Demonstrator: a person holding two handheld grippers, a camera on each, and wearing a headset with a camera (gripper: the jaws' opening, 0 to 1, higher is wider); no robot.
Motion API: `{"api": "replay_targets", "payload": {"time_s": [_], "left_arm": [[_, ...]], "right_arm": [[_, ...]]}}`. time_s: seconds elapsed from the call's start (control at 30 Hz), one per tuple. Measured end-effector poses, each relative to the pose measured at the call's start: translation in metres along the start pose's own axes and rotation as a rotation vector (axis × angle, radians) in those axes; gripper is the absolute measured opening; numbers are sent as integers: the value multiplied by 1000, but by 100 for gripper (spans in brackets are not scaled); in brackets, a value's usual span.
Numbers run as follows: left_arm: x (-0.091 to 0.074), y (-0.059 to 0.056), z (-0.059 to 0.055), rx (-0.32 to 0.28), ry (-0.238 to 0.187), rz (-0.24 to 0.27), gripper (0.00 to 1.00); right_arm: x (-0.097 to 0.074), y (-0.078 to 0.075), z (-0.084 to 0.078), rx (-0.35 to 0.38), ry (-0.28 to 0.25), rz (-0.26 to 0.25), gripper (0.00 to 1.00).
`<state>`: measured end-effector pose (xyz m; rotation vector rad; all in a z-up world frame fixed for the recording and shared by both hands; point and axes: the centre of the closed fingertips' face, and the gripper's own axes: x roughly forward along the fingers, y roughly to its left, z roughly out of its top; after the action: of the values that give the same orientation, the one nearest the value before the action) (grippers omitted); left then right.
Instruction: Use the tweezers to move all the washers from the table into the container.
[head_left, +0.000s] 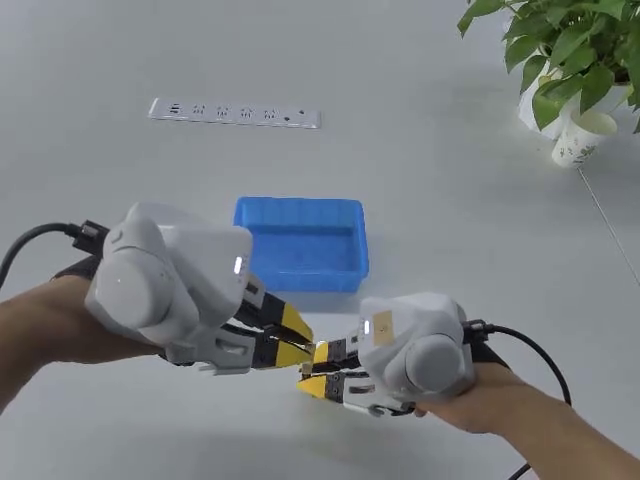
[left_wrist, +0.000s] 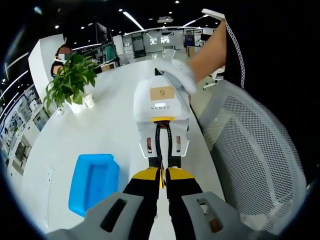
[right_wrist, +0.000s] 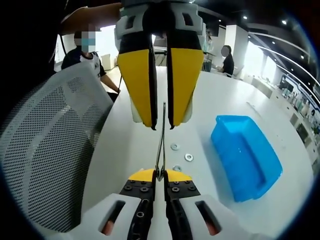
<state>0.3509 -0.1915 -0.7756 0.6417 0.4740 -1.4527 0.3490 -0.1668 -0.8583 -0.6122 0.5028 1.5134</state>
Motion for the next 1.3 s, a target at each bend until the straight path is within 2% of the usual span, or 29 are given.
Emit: {"api": "replay_targets", "payload": {"time_s": [0.37, 0.67, 0.9, 1.3], "left_arm": [[10, -1, -6, -13, -5, -13, 5], [10, -3, -3, -44, -19, -17, 5], [9, -2, -4, -43, -17, -28, 4], [11, 4, -2, -35, -21, -31, 5]], "right_arm": [[0, 1, -3, -12, 36, 5, 7], [-1, -1, -5, -14, 41, -6, 8], [-2, -1, -4, -17, 39, -5, 10], [-6, -10, -7, -28, 44, -37, 11]]}}
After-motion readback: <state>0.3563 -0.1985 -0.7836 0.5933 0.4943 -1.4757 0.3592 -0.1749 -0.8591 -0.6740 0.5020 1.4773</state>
